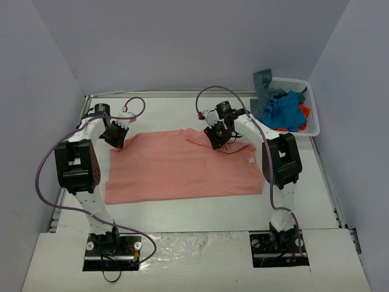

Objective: Fold and stack the t-shirts
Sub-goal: Grap the side of the flattened tshirt closest away from the robot with both arms

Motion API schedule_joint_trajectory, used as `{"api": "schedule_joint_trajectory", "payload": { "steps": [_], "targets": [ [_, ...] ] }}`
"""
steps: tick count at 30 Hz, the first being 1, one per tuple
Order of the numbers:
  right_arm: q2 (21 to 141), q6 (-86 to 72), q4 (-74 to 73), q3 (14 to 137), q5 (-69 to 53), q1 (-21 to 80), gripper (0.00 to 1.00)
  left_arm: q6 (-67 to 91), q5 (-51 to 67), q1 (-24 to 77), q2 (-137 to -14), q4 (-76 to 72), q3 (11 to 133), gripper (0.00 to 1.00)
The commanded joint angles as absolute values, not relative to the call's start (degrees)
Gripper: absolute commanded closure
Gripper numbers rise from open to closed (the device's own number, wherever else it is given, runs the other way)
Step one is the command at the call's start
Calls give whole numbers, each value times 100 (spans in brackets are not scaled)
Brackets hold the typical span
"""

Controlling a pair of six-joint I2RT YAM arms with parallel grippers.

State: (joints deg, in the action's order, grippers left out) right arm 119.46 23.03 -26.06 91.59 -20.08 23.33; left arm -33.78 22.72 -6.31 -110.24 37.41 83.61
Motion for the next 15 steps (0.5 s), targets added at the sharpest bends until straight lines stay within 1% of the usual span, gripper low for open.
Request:
{"api": "schedule_joint_trajectory", "payload": {
  "steps": [1,4,8,11,15],
  "targets": [
    [11435,2303,-2760,9421,-2267,2215,72,-3366,2338,-571,-10714,3850,8341,98],
    [11505,2224,-2830,9745,-2504,2110,71,-3366,2347,-580,-10696,3850,8297,98],
    [11847,2066,-2917,10290,-2452,1934,70,-3366,2408,-589,-10705,3919,8306,98],
    [12330,2039,-3163,10906,-2539,1829,66,-3366,2452,-589,-10714,3964,8341,98],
    [13163,1873,-3497,11767,-3126,1714,61,-3375,2435,-589,-10688,3990,8341,98]
  ]
}}
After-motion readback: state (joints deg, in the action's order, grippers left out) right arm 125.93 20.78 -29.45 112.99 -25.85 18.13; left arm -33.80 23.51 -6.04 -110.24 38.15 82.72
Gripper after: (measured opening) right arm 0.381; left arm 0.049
